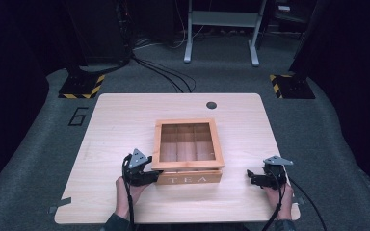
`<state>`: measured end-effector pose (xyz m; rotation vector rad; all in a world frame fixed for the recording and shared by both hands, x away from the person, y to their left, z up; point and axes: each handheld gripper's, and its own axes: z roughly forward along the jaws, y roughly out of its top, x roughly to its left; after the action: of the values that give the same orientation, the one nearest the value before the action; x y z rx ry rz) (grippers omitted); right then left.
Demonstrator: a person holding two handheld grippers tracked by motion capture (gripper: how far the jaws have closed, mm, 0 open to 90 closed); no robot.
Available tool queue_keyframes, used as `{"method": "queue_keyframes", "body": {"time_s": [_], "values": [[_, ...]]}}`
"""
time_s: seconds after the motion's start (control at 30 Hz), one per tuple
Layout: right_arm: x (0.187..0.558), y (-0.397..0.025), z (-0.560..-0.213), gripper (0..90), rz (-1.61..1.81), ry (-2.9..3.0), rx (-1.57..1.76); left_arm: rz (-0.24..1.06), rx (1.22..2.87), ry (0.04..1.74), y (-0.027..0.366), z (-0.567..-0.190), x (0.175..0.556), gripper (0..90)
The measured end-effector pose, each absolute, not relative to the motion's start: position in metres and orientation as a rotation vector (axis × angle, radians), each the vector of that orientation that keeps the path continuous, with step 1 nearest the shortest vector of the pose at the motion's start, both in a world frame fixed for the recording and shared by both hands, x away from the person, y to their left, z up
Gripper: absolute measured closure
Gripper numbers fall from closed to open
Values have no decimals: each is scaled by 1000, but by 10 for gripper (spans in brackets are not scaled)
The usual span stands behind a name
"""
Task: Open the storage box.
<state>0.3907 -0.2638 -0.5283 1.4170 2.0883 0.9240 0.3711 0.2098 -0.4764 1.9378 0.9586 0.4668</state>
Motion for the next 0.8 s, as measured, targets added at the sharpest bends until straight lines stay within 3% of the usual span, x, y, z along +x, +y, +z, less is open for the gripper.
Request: {"method": "queue_keyframes", "body": {"time_s": [0.2,0.43,0.7,0.8], "values": [[391,-264,-528,133,925,2086,1420,432,1913,984,218,-475,367,353],[391,-264,-528,133,925,2087,1419,401,1967,972,224,-473,357,258],[391,-264,-528,132,924,2088,1419,347,1995,1030,241,-501,346,184],[391,-264,-528,132,923,2088,1418,385,2030,1047,249,-510,340,157]]}}
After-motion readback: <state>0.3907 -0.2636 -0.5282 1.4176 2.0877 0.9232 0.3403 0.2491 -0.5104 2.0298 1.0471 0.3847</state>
